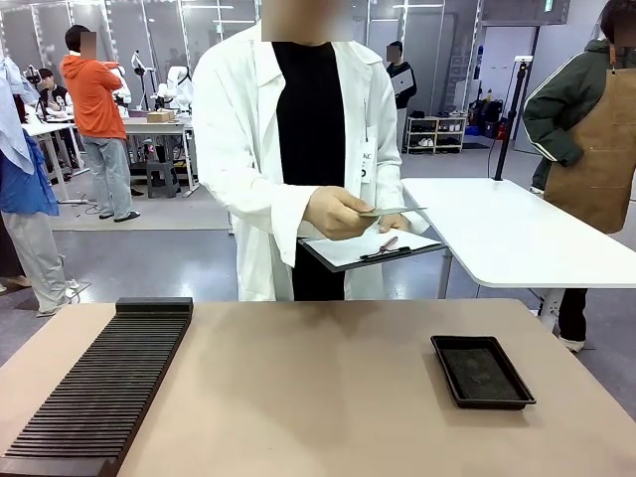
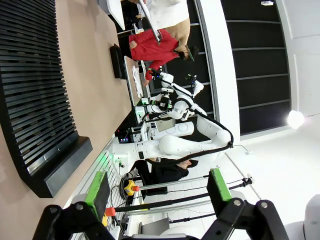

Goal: Inspect the PCB.
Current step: Pick up the Blank PCB that the human is holding.

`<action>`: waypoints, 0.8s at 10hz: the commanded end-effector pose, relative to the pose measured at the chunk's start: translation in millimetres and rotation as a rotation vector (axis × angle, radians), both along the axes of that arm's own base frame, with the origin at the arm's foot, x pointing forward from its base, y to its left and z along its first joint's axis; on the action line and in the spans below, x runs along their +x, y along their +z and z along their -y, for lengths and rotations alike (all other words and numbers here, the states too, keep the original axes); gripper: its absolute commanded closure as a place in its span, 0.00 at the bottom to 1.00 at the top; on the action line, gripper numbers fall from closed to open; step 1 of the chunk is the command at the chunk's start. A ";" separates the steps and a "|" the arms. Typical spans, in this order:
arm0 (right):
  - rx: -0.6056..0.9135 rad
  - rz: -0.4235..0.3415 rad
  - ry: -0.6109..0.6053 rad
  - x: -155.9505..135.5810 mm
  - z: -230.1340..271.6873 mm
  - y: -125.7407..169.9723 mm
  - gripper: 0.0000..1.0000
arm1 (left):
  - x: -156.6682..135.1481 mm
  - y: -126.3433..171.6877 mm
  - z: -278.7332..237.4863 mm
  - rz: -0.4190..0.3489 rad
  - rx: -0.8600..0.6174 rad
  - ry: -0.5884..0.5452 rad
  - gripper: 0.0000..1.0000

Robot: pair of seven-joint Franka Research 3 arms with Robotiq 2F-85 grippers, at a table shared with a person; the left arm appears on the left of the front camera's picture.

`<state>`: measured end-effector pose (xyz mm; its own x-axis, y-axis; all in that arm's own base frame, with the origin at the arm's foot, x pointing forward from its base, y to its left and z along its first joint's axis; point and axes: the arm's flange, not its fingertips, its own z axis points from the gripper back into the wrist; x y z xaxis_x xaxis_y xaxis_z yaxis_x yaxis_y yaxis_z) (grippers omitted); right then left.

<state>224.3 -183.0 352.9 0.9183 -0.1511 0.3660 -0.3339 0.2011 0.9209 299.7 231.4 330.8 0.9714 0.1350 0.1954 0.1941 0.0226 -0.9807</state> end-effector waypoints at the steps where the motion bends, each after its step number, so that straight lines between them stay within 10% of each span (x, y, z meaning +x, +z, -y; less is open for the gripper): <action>1: 0.001 0.006 -0.003 1.5 -0.5 1.0 0.00 | 1.1 -0.2 0.6 0.001 0.004 0.002 0.00; 5: 0.000 0.000 0.000 0.0 0.0 0.0 0.00 | 1.1 -0.2 0.6 0.001 0.004 0.002 0.00; 8: 0.062 -0.078 0.075 2.8 -11.3 61.4 0.00 | 1.1 -0.2 0.6 0.001 0.004 0.002 0.00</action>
<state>223.7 -176.9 379.7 0.9330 -0.1162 0.3406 -0.3242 0.1393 0.9357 299.7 231.3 330.7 0.9714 0.1348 0.1953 0.1941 0.0226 -0.9807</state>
